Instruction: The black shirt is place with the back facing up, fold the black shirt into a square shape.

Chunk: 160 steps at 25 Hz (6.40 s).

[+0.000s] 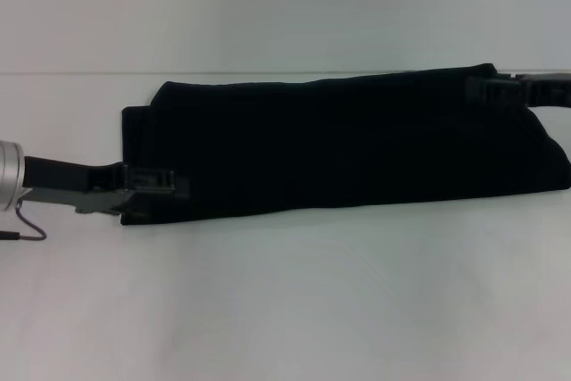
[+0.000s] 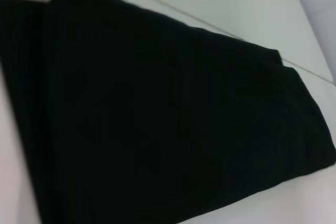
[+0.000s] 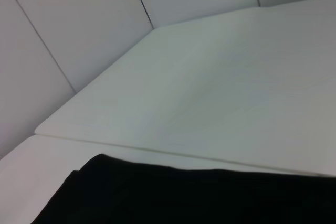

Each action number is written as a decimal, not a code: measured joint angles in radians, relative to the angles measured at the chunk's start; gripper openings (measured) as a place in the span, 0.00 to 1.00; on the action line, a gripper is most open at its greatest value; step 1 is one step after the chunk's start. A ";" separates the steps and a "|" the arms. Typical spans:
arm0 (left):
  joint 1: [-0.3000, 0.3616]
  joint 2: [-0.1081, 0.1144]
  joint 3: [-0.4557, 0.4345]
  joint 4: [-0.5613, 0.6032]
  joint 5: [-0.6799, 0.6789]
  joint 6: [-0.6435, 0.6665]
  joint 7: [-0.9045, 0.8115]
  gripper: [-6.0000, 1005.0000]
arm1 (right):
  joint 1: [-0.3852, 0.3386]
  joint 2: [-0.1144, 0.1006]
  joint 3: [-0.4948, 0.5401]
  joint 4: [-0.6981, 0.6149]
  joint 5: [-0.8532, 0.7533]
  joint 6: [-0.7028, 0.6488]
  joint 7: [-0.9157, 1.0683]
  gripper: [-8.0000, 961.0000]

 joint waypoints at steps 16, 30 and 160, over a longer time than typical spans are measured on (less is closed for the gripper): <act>-0.002 0.008 -0.053 -0.195 0.002 -0.142 -0.330 0.94 | 0.008 0.001 -0.002 -0.008 -0.001 0.076 0.001 0.69; 0.002 0.008 -0.078 -0.224 0.008 -0.237 -0.376 0.94 | 0.010 0.011 -0.002 -0.008 -0.002 0.114 0.001 0.69; -0.198 -0.174 -0.146 -0.649 -0.535 0.007 0.711 0.41 | -0.179 -0.065 -0.052 -0.098 0.146 -0.033 0.203 0.68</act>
